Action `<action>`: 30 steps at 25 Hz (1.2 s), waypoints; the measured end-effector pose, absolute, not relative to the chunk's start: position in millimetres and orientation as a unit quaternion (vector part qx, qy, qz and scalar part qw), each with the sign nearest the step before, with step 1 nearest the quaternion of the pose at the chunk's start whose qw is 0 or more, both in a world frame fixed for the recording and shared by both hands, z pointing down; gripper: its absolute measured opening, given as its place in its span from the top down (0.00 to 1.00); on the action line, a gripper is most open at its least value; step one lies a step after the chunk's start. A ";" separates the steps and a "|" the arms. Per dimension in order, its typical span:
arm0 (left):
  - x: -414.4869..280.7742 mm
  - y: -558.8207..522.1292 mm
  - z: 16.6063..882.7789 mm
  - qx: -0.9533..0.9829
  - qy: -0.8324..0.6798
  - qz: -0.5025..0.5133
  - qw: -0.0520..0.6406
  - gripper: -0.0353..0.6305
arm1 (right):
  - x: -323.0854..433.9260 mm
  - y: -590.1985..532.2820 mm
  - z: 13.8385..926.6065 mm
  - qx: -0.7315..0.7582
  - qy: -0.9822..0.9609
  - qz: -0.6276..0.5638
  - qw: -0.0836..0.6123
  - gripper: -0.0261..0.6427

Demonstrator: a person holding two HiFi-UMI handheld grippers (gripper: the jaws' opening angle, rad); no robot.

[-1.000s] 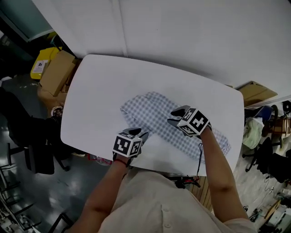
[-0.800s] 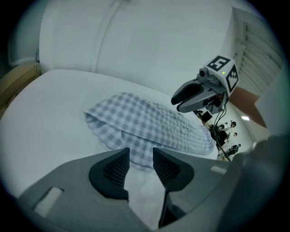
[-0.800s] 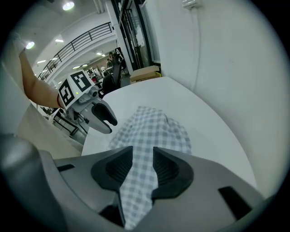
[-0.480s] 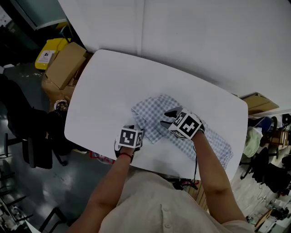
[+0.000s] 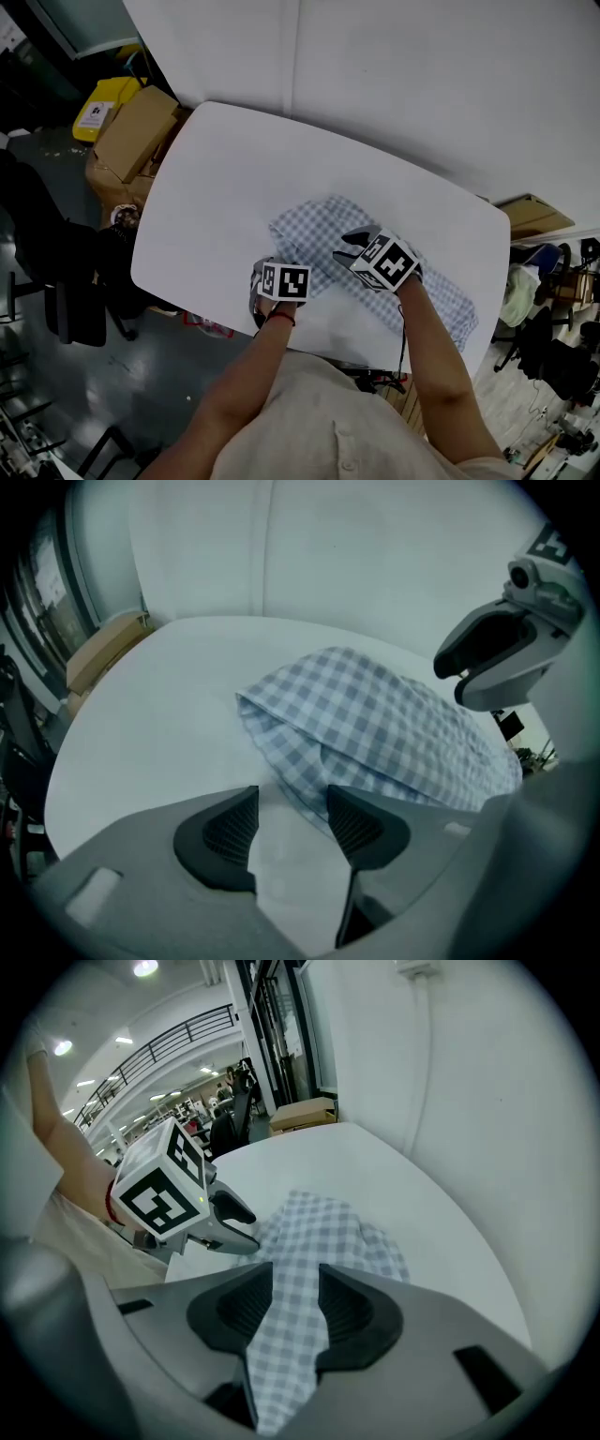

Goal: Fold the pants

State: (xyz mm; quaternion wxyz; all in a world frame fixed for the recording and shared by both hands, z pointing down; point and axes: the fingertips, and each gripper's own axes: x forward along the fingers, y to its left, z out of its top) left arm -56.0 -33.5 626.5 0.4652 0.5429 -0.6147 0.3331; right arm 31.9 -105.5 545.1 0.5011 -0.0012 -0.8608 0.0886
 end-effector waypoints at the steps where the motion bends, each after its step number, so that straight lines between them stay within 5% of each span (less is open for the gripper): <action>1: -54.5 -35.5 626.7 0.542 -0.619 0.333 0.461 0.61 | 34.7 -106.7 545.1 0.001 -0.861 0.090 0.501 0.72; 8: -42.5 -50.2 626.1 0.545 -0.623 0.333 0.451 0.64 | 52.5 -109.1 543.3 0.009 -0.863 0.097 0.496 0.72; 11: -36.6 -57.0 626.6 0.547 -0.622 0.298 0.473 0.90 | 58.9 -111.8 541.5 0.018 -0.865 0.101 0.490 0.75; 15: -34.0 -51.6 620.3 0.571 -0.602 0.242 0.503 0.90 | 66.9 -108.3 538.1 0.011 -0.869 0.110 0.482 0.75; 20: -41.0 -40.3 603.6 0.630 -0.554 0.231 0.493 0.90 | 79.0 -79.5 553.8 -0.033 -0.850 0.097 0.517 0.61; 30: -47.8 -38.3 594.3 0.659 -0.521 0.266 0.473 0.90 | 117.5 -44.4 623.6 -0.019 -0.784 0.095 0.614 0.63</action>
